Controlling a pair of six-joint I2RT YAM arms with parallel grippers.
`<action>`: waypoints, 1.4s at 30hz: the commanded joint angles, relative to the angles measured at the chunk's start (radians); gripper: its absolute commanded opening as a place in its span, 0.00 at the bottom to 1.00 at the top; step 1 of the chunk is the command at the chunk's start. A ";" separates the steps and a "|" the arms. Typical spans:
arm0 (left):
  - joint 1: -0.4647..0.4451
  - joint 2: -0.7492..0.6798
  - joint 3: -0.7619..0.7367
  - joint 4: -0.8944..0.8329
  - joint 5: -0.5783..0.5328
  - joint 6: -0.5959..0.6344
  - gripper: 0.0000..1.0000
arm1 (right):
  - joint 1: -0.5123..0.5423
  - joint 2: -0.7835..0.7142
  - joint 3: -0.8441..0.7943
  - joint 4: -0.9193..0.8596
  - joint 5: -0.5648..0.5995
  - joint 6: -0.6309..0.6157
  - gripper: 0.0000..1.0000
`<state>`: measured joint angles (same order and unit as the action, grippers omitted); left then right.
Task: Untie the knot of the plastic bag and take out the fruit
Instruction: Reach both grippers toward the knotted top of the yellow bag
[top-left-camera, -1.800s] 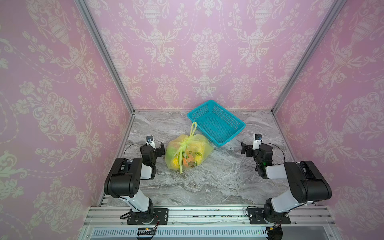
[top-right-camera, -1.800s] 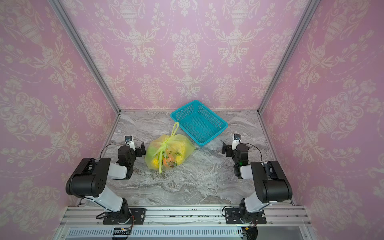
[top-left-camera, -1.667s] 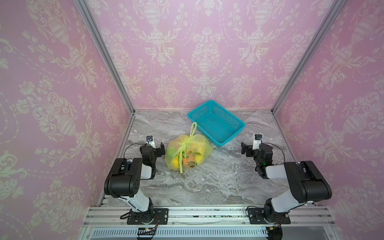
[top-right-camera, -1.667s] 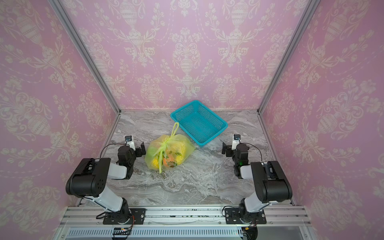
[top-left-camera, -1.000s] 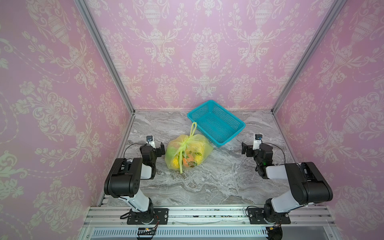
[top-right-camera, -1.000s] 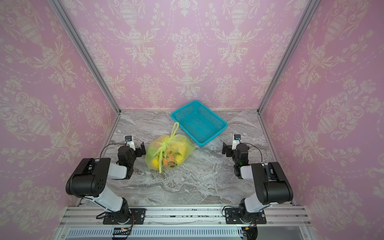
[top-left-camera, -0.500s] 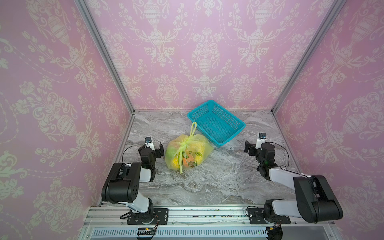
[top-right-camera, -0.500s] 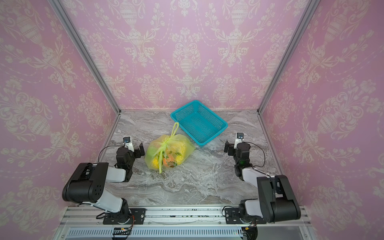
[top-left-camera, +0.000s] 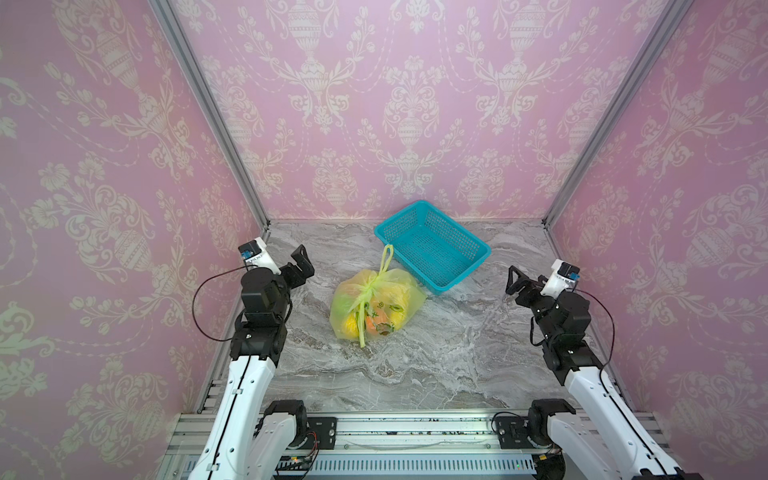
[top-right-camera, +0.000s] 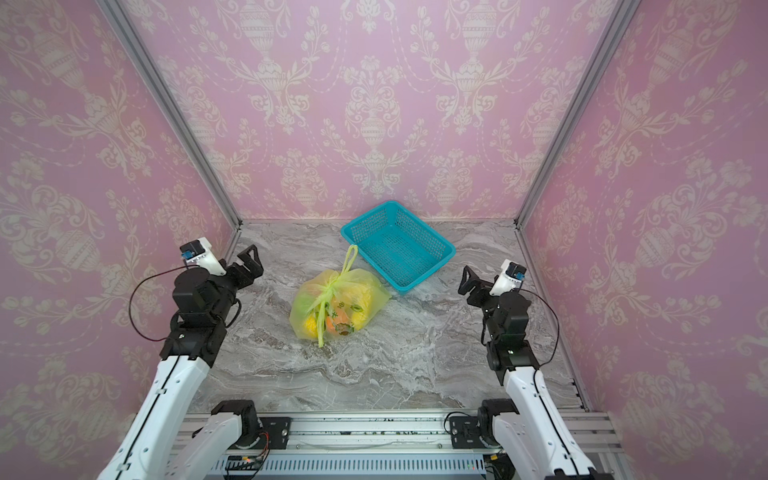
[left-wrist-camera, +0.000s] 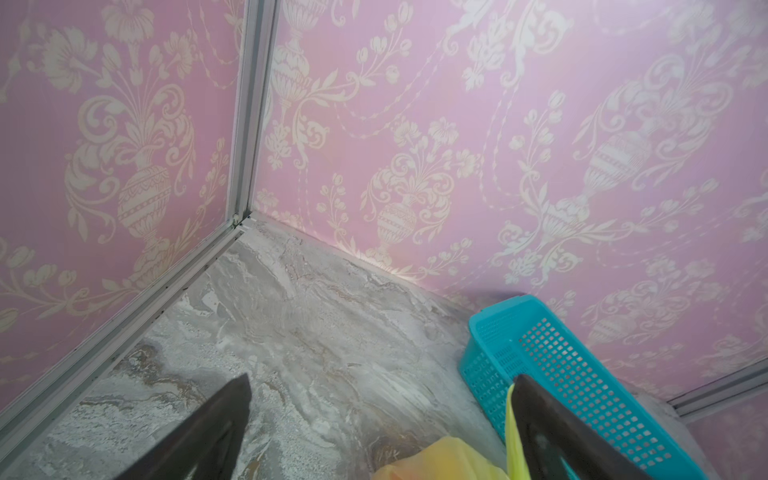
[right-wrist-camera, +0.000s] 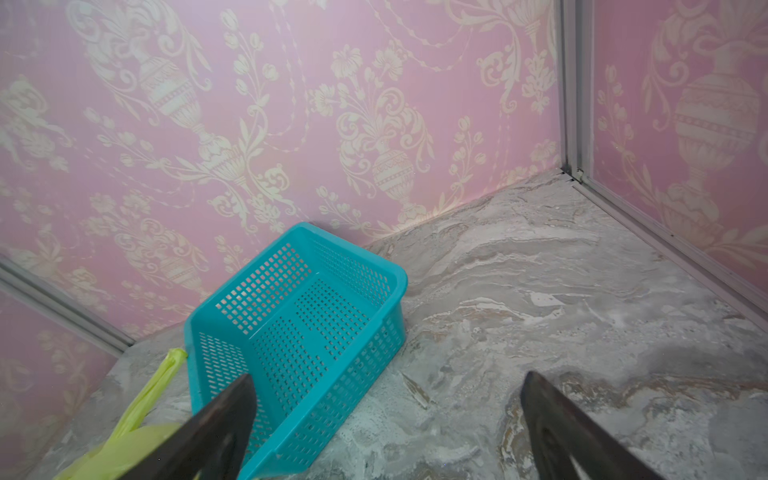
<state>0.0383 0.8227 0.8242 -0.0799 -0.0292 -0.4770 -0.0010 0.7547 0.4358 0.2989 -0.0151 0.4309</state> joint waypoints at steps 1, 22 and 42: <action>0.031 -0.015 0.084 -0.281 0.086 -0.135 0.99 | -0.005 -0.081 0.007 -0.080 -0.093 0.049 1.00; -0.092 -0.013 -0.247 0.087 0.187 0.041 0.91 | 0.653 0.394 0.554 -0.550 0.042 -0.240 0.85; -0.229 0.334 -0.143 0.105 0.263 0.100 0.91 | 0.793 1.012 1.006 -0.679 0.092 -0.265 0.82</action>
<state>-0.1738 1.1240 0.6418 0.0292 0.2161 -0.4183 0.7769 1.7195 1.3735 -0.3115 0.0406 0.1997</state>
